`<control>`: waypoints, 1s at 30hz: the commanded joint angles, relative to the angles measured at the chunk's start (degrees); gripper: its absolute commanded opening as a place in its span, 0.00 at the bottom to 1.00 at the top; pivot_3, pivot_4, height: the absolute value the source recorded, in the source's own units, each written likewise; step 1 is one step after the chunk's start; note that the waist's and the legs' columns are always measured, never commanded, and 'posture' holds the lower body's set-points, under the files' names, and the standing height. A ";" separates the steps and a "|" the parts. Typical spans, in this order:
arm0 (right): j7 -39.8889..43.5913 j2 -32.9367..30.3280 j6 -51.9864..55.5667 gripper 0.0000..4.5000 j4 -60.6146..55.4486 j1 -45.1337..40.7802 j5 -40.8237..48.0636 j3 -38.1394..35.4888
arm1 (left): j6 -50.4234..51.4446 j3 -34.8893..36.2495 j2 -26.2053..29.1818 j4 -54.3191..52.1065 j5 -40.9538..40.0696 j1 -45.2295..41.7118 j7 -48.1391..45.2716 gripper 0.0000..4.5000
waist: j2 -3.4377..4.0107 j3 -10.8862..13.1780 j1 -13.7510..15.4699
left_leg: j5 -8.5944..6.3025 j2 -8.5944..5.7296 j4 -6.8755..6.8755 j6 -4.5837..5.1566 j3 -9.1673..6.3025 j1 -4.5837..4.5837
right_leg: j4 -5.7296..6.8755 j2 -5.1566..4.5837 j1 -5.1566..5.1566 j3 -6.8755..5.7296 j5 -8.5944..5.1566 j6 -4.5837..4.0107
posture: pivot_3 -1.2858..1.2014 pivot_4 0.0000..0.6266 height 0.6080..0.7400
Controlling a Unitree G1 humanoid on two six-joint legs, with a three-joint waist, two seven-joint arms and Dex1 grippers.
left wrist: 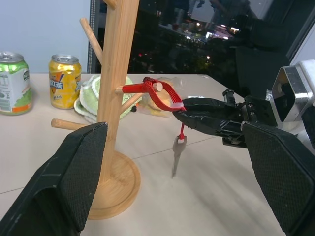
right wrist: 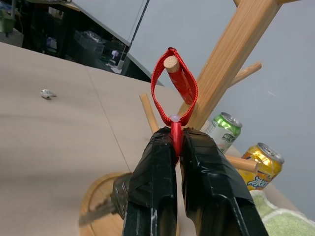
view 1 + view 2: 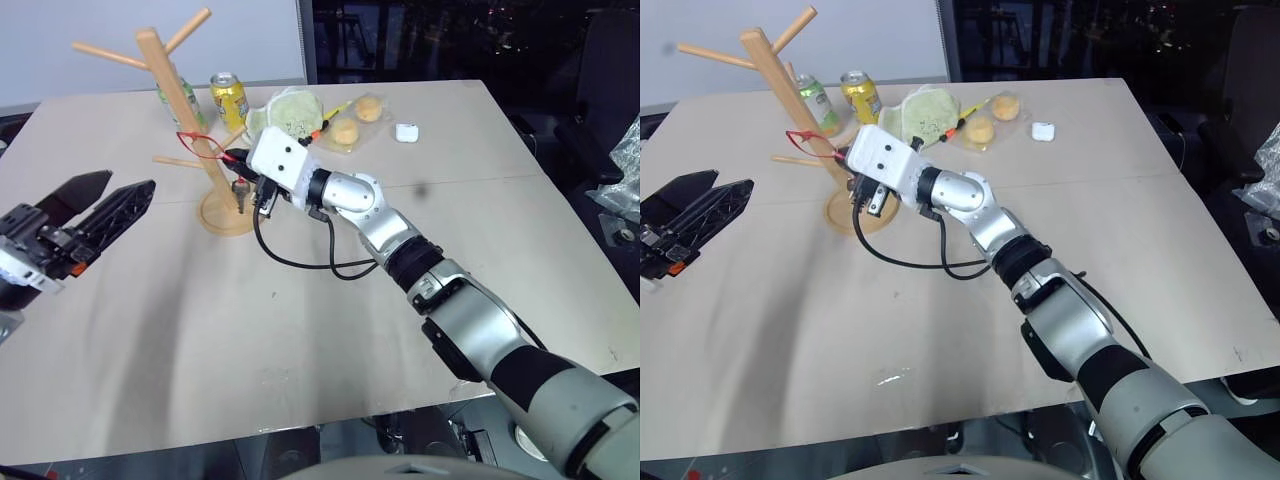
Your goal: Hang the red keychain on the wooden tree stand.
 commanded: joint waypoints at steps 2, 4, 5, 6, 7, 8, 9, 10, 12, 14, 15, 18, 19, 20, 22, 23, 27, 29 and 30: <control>-0.34 8.38 2.68 0.01 -0.45 -5.43 -0.72 -0.36 | -1.53 0.56 0.98 -0.91 -0.73 -0.47 -0.09 1.00 | -0.01 0.00 0.00 | 0.00 0.00 -0.04 0.00 0.01 0.00 | 0.00 0.00 -0.01 0.00 0.00 -0.01 | 0.52 0.24 1.00; -0.02 8.45 3.87 0.01 -0.52 -5.57 -0.70 -0.49 | -1.53 0.48 1.01 -0.90 -0.72 -0.55 -0.05 1.00 | -0.01 -0.01 0.00 | 0.00 0.00 -0.09 0.00 0.02 0.00 | -0.03 0.00 -0.02 0.00 0.00 -0.01 | 0.52 0.24 1.00; 0.15 8.39 4.21 0.01 -0.62 -5.56 -0.73 -0.52 | -1.54 0.40 1.02 -0.87 -0.67 -0.59 -0.04 1.00 | -0.01 -0.01 0.00 | 0.00 0.00 -0.10 0.00 0.02 0.00 | -0.03 0.00 -0.02 0.00 0.00 -0.02 | 0.52 0.24 1.00; 0.32 8.33 4.54 0.09 -0.82 -5.46 -0.70 -0.56 | -1.53 0.39 1.02 -0.85 -0.65 -0.59 -0.04 1.00 | -0.01 -0.01 0.00 | 0.01 0.00 -0.13 0.00 0.03 0.00 | -0.05 0.00 -0.02 0.00 0.00 -0.02 | 0.52 0.24 1.00; 0.60 8.23 4.93 0.18 -1.08 -5.23 -0.60 -0.63 | -1.53 0.32 1.01 -0.84 -0.64 -0.61 -0.04 1.00 | -0.02 -0.01 0.00 | 0.01 0.00 -0.14 0.00 0.03 0.00 | -0.06 0.00 -0.03 0.00 0.00 -0.02 | 0.52 0.24 1.00; 1.20 8.12 5.24 0.26 -1.45 -4.87 -0.38 -0.65 | -1.52 0.25 0.99 -0.83 -0.62 -0.61 -0.05 1.00 | -0.01 -0.01 0.00 | 0.01 0.00 -0.16 0.00 0.04 0.00 | -0.07 0.01 -0.03 0.00 0.00 -0.02 | 0.52 0.24 1.00; 1.90 7.88 5.51 0.34 -2.00 -4.29 -0.23 -0.52 | -1.51 0.06 0.98 -0.83 -0.55 -0.64 -0.08 1.00 | -0.02 -0.01 0.00 | 0.01 0.00 -0.17 0.00 0.04 0.00 | -0.08 0.01 -0.03 0.00 0.00 -0.02 | 0.52 0.24 1.00; 2.43 7.55 5.81 0.44 -2.66 -3.61 -0.15 -0.39 | -1.47 -0.16 1.03 -0.80 -0.47 -0.67 -0.15 1.00 | -0.01 -0.01 0.00 | 0.01 0.00 -0.18 0.00 0.05 0.00 | -0.08 0.01 -0.03 0.00 0.00 -0.02 | 0.52 0.24 1.00; 4.28 6.31 6.77 0.64 -4.83 -1.41 0.02 0.08 | -1.14 -0.99 1.49 -0.43 0.18 -0.66 -0.27 1.00 | -0.02 -0.01 0.01 | 0.01 0.00 -0.19 0.00 0.06 0.00 | -0.08 0.02 -0.04 0.00 0.00 -0.03 | 0.52 0.24 1.00; 6.44 4.11 8.08 0.86 -8.24 1.87 0.02 0.79 | -0.71 -2.33 2.61 0.26 1.76 -0.40 -0.68 1.00 | -0.03 -0.01 0.03 | 0.02 0.00 -0.20 0.01 0.07 -0.01 | -0.08 0.02 -0.04 -0.01 -0.01 -0.02 | 0.52 0.24 1.00; 7.85 2.49 9.39 0.95 -10.73 4.08 0.24 1.10 | -1.05 -3.26 3.35 0.43 3.30 -0.21 -1.36 1.00 | -0.03 -0.02 0.04 | 0.01 0.00 -0.20 0.00 0.10 -0.01 | -0.08 0.03 -0.04 -0.02 -0.01 -0.03 | 0.52 0.24 1.00; 11.81 -3.93 15.34 0.98 -20.63 11.80 1.25 1.15 | -0.90 -6.77 5.59 1.40 6.34 0.07 -4.00 1.00 | -0.08 -0.05 0.42 | 0.01 -0.01 -0.25 -0.01 0.13 0.03 | -0.12 0.03 0.00 -0.08 -0.02 -0.03 | 0.52 0.24 1.00; 12.99 -6.13 17.76 0.98 -24.38 14.24 1.68 0.70 | -1.08 -8.05 6.23 1.84 7.30 -0.11 -5.25 1.00 | -0.07 -0.05 0.59 | 0.01 -0.01 -0.25 -0.02 0.14 0.02 | -0.15 0.01 0.00 -0.10 -0.02 -0.05 | 0.52 0.24 1.00; 15.19 -10.28 22.24 0.98 -30.50 17.92 3.44 -0.99 | -1.56 -10.89 7.57 2.45 9.04 -0.58 -7.50 1.00 | -0.08 -0.04 0.79 | 0.03 -0.03 -0.24 -0.04 0.15 -0.01 | -0.16 -0.01 0.01 -0.10 -0.02 -0.05 | 0.52 0.24 1.00; 19.00 -17.95 31.37 0.98 -41.53 23.57 7.69 -4.70 | -2.56 -16.12 9.91 3.64 12.09 -1.60 -12.18 1.00 | -0.08 -0.03 1.78 | 0.10 -0.11 -0.23 -0.16 0.16 -0.16 | -0.23 -0.10 -0.02 -0.10 -0.01 -0.05 | 0.52 0.24 1.00; 20.27 -21.28 35.76 0.98 -45.98 25.34 10.03 -6.45 | -2.78 -18.46 10.98 4.02 13.27 -2.27 -14.04 1.00 | -0.09 -0.03 1.87 | 0.10 -0.20 -0.21 -0.16 0.16 -0.19 | -0.29 -0.17 -0.04 -0.10 -0.02 -0.05 | 0.52 0.24 1.00; 23.22 -30.79 48.08 0.98 -57.03 28.34 16.92 -11.05 | -4.26 -24.60 13.96 6.04 17.40 -4.43 -20.77 1.00 | 0.03 0.05 1.22 | 0.10 -0.31 -0.29 -0.15 0.41 -0.16 | -0.33 -0.43 -0.14 -0.09 -0.11 0.16 | 0.52 0.24 1.00; 24.81 -34.73 53.93 0.98 -61.44 29.62 20.46 -12.93 | -5.33 -27.79 15.10 7.41 19.59 -6.18 -24.15 1.00 | 0.03 0.04 0.74 | 0.10 -0.19 -0.44 -0.14 0.45 0.04 | -0.30 -0.30 -0.18 -0.10 -0.10 0.13 | 0.52 0.24 1.00; 25.26 -36.08 56.17 0.98 -63.15 30.19 21.88 -13.43 | -5.92 -29.03 15.44 8.03 20.57 -7.01 -25.49 1.00 | 0.03 0.04 0.59 | 0.14 -0.09 -0.53 -0.08 0.38 0.09 | -0.28 -0.11 -0.19 -0.11 -0.10 0.12 | 0.52 0.24 1.00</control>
